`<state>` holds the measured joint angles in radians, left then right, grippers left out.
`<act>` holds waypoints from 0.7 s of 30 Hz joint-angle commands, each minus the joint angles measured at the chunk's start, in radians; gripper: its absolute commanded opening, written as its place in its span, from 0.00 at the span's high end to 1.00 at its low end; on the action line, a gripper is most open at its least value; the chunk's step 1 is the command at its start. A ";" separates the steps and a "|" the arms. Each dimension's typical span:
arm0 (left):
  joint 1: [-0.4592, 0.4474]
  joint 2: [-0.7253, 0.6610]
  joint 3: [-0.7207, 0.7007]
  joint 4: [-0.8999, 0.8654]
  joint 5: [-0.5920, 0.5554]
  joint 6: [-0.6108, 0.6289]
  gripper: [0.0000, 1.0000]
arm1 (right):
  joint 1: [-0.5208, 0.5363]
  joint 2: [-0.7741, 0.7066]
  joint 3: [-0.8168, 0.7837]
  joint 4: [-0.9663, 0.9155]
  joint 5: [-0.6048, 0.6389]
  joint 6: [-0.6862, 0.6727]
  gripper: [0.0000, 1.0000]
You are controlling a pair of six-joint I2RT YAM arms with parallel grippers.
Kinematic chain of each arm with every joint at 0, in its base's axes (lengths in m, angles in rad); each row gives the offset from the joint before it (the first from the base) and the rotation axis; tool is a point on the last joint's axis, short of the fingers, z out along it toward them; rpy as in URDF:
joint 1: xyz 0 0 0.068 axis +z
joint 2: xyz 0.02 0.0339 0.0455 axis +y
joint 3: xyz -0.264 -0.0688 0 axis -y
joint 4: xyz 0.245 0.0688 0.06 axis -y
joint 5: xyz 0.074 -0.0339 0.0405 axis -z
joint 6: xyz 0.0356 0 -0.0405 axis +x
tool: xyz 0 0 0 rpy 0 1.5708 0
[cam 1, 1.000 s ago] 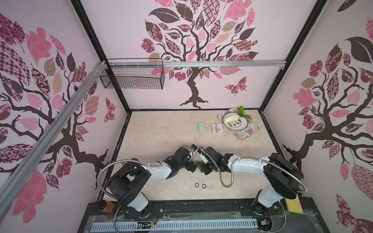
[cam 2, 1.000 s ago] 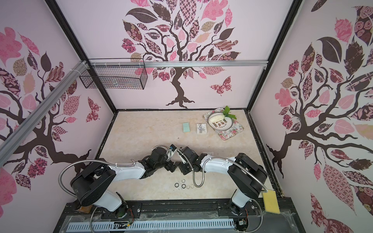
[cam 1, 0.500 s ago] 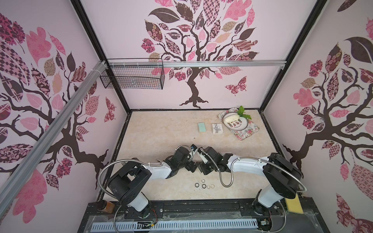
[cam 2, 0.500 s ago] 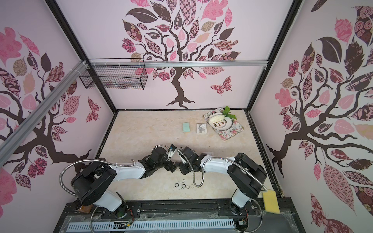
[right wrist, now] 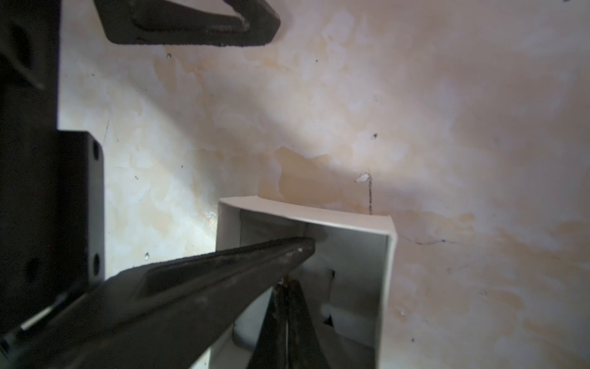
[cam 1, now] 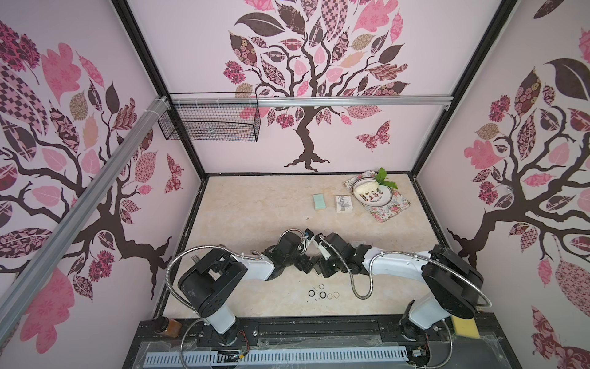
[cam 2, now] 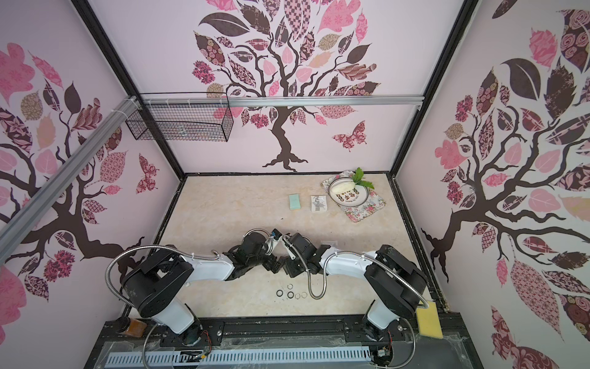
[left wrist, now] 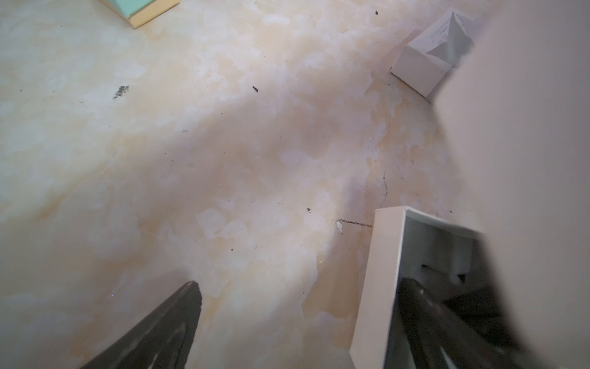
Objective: Take the rings out of the lift-off lid box
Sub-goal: Take out the ring from the jewelry box.
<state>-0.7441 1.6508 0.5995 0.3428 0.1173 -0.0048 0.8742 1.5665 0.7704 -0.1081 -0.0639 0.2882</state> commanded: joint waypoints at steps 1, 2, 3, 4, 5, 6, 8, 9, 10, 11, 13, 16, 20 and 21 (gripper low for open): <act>-0.008 0.024 0.023 -0.036 0.025 0.021 0.02 | 0.006 -0.054 -0.016 0.058 0.005 0.012 1.00; -0.008 0.027 0.025 -0.037 0.027 0.021 0.02 | 0.006 -0.061 -0.023 0.067 0.006 0.015 1.00; -0.008 0.028 0.025 -0.036 0.027 0.021 0.02 | 0.006 -0.065 -0.028 0.075 0.006 0.017 1.00; -0.008 0.028 0.025 -0.037 0.027 0.020 0.02 | 0.006 -0.069 -0.031 0.079 0.006 0.018 1.00; -0.008 0.028 0.026 -0.037 0.027 0.021 0.02 | 0.006 -0.072 -0.033 0.082 0.007 0.019 1.00; -0.008 0.029 0.028 -0.038 0.030 0.022 0.02 | 0.006 -0.074 -0.036 0.083 0.006 0.019 1.00; -0.008 0.028 0.029 -0.039 0.030 0.022 0.02 | 0.007 -0.078 -0.039 0.090 0.004 0.020 1.00; -0.008 0.029 0.029 -0.039 0.029 0.021 0.02 | 0.006 -0.081 -0.043 0.094 0.003 0.021 1.00; -0.008 0.029 0.031 -0.041 0.029 0.021 0.02 | 0.006 -0.087 -0.047 0.099 0.002 0.021 1.00; -0.008 0.030 0.029 -0.041 0.031 0.021 0.02 | 0.005 -0.091 -0.051 0.104 0.001 0.023 1.00; -0.006 0.030 0.030 -0.041 0.031 0.021 0.02 | 0.005 -0.105 -0.061 0.115 -0.001 0.026 1.00; -0.008 0.033 0.032 -0.042 0.031 0.021 0.02 | 0.005 -0.130 -0.082 0.141 -0.004 0.030 1.00; -0.009 0.035 0.034 -0.044 0.032 0.022 0.02 | 0.003 -0.161 -0.101 0.167 -0.010 0.032 1.00; -0.008 0.036 0.034 -0.044 0.032 0.022 0.02 | 0.003 -0.164 -0.104 0.169 -0.013 0.032 1.00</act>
<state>-0.7456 1.6657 0.6064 0.3405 0.1379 -0.0017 0.8742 1.4513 0.6685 0.0124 -0.0734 0.3069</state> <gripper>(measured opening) 0.982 0.046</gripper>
